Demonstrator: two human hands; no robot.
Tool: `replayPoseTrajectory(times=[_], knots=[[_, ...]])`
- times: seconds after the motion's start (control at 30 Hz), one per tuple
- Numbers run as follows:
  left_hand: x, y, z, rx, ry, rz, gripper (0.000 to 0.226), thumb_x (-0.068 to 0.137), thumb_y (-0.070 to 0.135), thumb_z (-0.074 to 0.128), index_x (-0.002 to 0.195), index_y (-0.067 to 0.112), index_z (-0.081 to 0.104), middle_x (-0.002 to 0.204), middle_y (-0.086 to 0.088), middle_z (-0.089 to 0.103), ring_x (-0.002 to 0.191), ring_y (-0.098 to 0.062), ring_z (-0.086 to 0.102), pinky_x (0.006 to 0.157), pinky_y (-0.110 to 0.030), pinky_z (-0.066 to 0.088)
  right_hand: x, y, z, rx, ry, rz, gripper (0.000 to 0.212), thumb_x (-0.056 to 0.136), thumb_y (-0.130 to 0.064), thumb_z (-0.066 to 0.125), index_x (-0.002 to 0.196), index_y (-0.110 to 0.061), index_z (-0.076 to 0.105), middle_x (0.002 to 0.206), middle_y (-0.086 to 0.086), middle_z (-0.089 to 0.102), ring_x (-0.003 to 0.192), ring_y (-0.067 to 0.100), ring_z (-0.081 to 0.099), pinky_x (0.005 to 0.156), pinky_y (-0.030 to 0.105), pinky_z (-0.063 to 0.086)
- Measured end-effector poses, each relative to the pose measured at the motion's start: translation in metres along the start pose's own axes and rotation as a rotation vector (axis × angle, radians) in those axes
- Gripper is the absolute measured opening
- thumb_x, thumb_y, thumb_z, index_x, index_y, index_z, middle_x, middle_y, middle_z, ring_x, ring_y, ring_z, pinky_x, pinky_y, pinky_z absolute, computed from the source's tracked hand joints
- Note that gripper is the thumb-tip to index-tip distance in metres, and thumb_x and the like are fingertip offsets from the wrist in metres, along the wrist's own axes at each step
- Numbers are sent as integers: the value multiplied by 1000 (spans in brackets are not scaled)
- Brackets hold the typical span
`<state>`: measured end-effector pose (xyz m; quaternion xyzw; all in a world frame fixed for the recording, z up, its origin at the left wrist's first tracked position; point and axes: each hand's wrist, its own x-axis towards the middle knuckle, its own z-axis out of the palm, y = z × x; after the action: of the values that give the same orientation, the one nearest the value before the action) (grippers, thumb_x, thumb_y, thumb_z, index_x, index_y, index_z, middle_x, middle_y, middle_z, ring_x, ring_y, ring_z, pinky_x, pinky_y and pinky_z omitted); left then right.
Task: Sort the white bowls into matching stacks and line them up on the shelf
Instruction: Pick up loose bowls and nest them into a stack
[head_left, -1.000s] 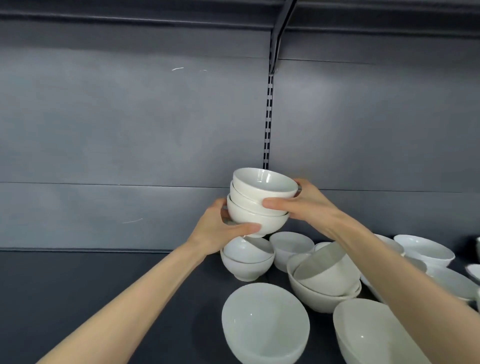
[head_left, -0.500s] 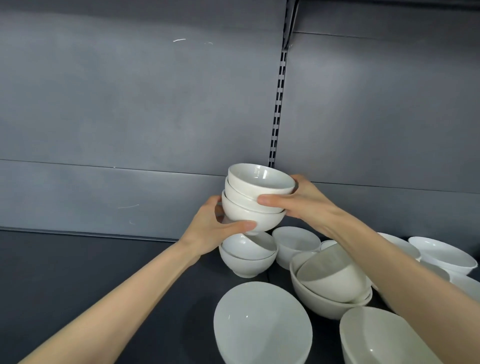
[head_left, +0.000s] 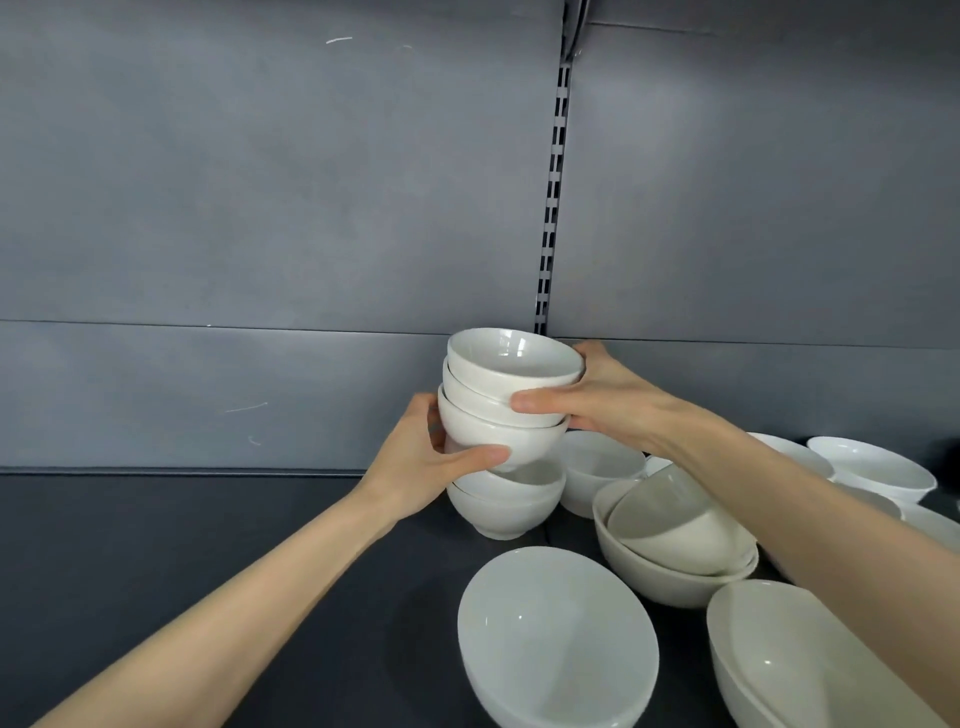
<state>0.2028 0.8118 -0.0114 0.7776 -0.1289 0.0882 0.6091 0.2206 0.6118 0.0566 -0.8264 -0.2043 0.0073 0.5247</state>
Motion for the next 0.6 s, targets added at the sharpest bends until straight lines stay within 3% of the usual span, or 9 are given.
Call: replayPoseTrajectory(times=[0.07, 0.2, 0.33, 0.43, 0.53, 0.6], knots=[[3, -5, 0, 23, -10, -3, 77, 60, 35, 89, 121, 21, 44, 117, 12, 59, 108, -4, 58, 88, -24, 50, 1, 3, -1, -11, -16, 8, 71, 50, -38, 88, 115, -18, 65, 108, 1, 72, 98, 12, 69, 85, 36, 58], [5, -16, 4, 81, -30, -15, 94, 40, 59, 80, 118, 22, 45, 117, 12, 59, 108, -2, 57, 87, -23, 49, 6, 12, 0, -110, 10, 99, 105, 28, -64, 89, 120, -24, 59, 125, 4, 58, 110, 13, 62, 88, 38, 56], [5, -21, 7, 98, -40, -7, 86, 44, 54, 82, 116, 24, 45, 113, 16, 58, 104, 2, 56, 75, -14, 46, 7, 16, -1, -100, -28, 133, 102, 23, -65, 88, 115, -29, 62, 130, 5, 51, 116, 17, 57, 89, 36, 54], [5, -23, 7, 70, -44, 10, 89, 43, 57, 84, 117, 26, 46, 112, 19, 59, 103, 4, 56, 76, -13, 46, 1, 20, -2, -59, -63, 158, 110, 21, -62, 90, 119, -26, 58, 132, 4, 49, 116, 15, 57, 90, 36, 54], [1, -28, 9, 44, -59, 18, 89, 48, 54, 88, 122, 26, 46, 115, 16, 61, 106, 2, 58, 86, -18, 48, -2, 18, 2, -57, -73, 176, 98, 24, -61, 91, 112, -27, 65, 134, 6, 47, 118, 15, 56, 95, 39, 52], [1, -32, 9, 29, -75, 19, 90, 48, 55, 84, 125, 28, 46, 117, 17, 62, 109, 1, 58, 93, -23, 48, -7, 10, 6, -48, -76, 189, 70, 43, -52, 92, 104, -30, 65, 134, 2, 42, 119, 13, 54, 98, 37, 50]])
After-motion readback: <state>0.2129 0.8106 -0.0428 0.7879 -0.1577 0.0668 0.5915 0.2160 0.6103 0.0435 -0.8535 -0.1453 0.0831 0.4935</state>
